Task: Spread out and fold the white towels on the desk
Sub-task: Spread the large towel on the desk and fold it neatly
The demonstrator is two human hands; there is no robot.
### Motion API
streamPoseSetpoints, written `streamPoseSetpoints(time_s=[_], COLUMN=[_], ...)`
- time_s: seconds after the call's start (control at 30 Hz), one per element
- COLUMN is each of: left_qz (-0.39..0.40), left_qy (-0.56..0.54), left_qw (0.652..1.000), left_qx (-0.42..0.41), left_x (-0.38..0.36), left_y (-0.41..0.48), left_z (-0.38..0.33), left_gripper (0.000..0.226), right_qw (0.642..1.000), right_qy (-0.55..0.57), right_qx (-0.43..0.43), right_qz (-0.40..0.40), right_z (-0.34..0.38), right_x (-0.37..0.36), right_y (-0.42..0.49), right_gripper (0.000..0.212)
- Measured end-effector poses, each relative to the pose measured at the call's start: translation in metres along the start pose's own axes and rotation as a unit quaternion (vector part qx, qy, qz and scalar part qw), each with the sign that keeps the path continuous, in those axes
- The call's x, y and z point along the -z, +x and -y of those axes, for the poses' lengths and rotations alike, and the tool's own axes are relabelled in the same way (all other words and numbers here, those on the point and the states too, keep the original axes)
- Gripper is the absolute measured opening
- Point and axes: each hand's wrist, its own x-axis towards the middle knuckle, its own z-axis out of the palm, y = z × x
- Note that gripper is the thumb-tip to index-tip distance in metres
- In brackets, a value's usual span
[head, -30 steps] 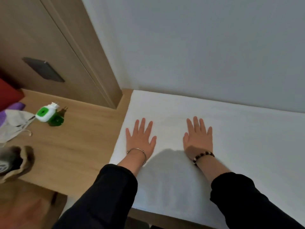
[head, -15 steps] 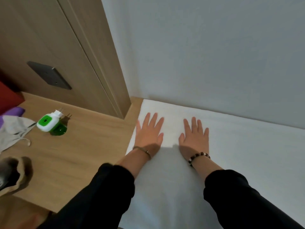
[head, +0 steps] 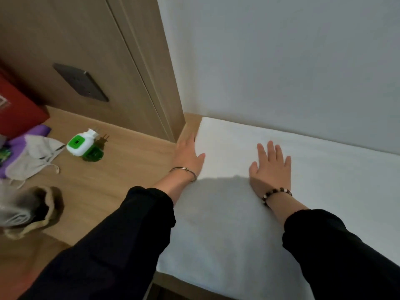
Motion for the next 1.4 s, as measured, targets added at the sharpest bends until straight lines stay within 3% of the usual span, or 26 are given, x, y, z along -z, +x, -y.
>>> streamPoseSetpoints(time_s=[0.1,0.17,0.23,0.37,0.43,0.53,0.57,0.63,0.67,0.73,0.8,0.87,0.93,0.97,1.07,1.17,1.3,1.4], left_qz=[-0.001,0.026,0.081,0.16,0.164,0.162,0.183,0.234,0.256,0.291,0.277,0.143,0.025,0.022,0.109,0.187,0.189,0.189], left_qy=[-0.129,-0.116,-0.091,-0.071,-0.095,-0.154,-0.145,-0.088,-0.066,-0.042,-0.13,-0.262,-0.212,-0.168,-0.13,-0.062,-0.09,-0.044], left_qw=[0.987,0.985,0.985,0.977,0.976,0.974,0.972,0.966,0.96,0.948,0.949,0.953,0.965,0.968,0.961,0.962,0.965,0.974], left_qx=[0.098,0.122,0.123,0.119,0.108,0.035,0.0,-0.067,-0.096,-0.122,-0.075,0.041,0.151,0.184,0.218,0.188,0.158,0.115], left_x=[0.007,0.012,0.019,0.037,0.046,0.056,0.056,0.053,0.049,0.041,0.041,0.045,0.05,0.052,0.051,0.039,0.032,0.034], left_y=[-0.032,-0.052,-0.072,-0.104,-0.119,-0.143,-0.151,-0.166,-0.172,-0.178,-0.182,-0.179,-0.174,-0.174,-0.179,-0.179,-0.187,-0.199], left_z=[0.015,0.026,0.034,0.038,0.034,0.016,0.007,-0.014,-0.022,-0.029,-0.022,0.0,0.031,0.044,0.055,0.052,0.057,0.069], left_gripper=[0.045,0.02,0.018,0.018,0.016,0.012,0.029,0.055,0.057,0.051,0.037,0.021,0.017,0.016,0.03,0.044,0.026,0.018], right_qw=[0.999,0.997,0.995,0.98,0.976,0.973,0.964,0.913,0.896,0.913,0.932,0.926,0.911,0.901,0.871,0.894,0.885,0.842], right_qy=[-0.041,-0.061,-0.09,-0.085,-0.03,0.128,0.181,0.319,0.334,0.22,0.138,0.202,0.264,0.299,0.37,0.328,0.367,0.447], right_qx=[-0.001,-0.02,-0.026,0.154,0.177,0.095,0.065,-0.046,-0.077,-0.052,-0.03,-0.054,-0.075,-0.088,-0.128,-0.078,-0.087,-0.128], right_qz=[0.016,0.035,0.041,0.093,0.124,0.164,0.181,0.251,0.283,0.339,0.333,0.315,0.308,0.303,0.298,0.295,0.273,0.272], right_z=[0.003,0.008,0.017,0.04,0.041,0.047,0.052,0.066,0.073,0.08,0.079,0.071,0.066,0.065,0.064,0.064,0.065,0.058], right_x=[0.006,0.013,0.017,0.001,0.002,0.031,0.045,0.071,0.077,0.08,0.069,0.059,0.056,0.056,0.054,0.053,0.052,0.053], right_y=[0.0,0.0,-0.009,-0.066,-0.083,-0.06,-0.049,-0.04,-0.043,-0.054,-0.064,-0.068,-0.071,-0.074,-0.08,-0.084,-0.09,-0.092], right_gripper=[0.061,0.059,0.059,0.059,0.057,0.049,0.048,0.06,0.067,0.06,0.037,0.023,0.022,0.02,0.012,0.008,0.02,0.035])
